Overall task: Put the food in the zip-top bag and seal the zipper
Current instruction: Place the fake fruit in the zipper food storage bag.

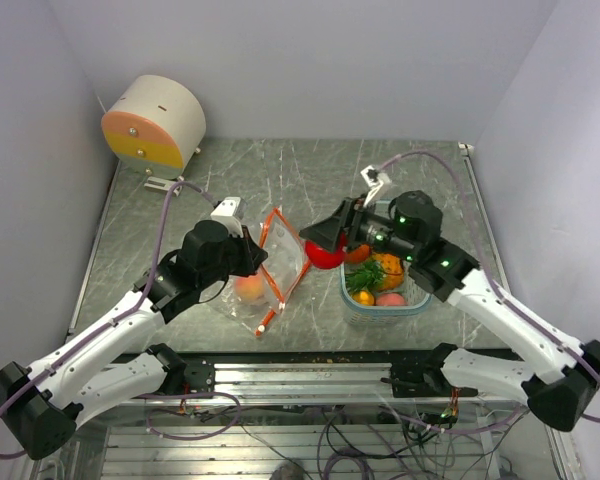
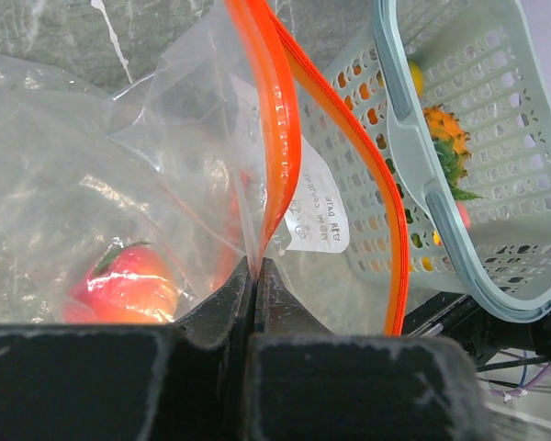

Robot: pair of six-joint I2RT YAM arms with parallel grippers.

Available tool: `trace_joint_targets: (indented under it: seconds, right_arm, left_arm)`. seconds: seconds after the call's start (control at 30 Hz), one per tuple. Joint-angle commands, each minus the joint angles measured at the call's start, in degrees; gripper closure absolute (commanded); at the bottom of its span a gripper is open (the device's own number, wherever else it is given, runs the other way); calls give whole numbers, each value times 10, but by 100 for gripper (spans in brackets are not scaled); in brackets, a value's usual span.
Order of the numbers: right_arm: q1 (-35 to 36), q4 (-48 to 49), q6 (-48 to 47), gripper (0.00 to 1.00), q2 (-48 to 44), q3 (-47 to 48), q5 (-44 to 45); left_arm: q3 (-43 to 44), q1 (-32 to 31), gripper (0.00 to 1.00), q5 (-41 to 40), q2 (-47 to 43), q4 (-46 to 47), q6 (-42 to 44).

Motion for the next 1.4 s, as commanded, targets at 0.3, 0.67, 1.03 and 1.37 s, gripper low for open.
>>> trace_joint_targets:
  seconds: [0.3, 0.67, 1.03, 1.37]
  right_arm:
    - [98, 326, 65, 91, 134, -93, 110]
    - [163, 242, 32, 72, 188, -66, 362]
    - [187, 184, -20, 0, 156, -41, 431]
    - [188, 20, -23, 0, 51, 5, 469]
  left_arm:
    - [13, 0, 93, 15, -7, 17, -8]
    - [23, 0, 93, 83, -28, 48, -48]
    - [6, 0, 93, 79, -29, 57, -59]
    - [-11, 0, 93, 75, -8, 83, -66]
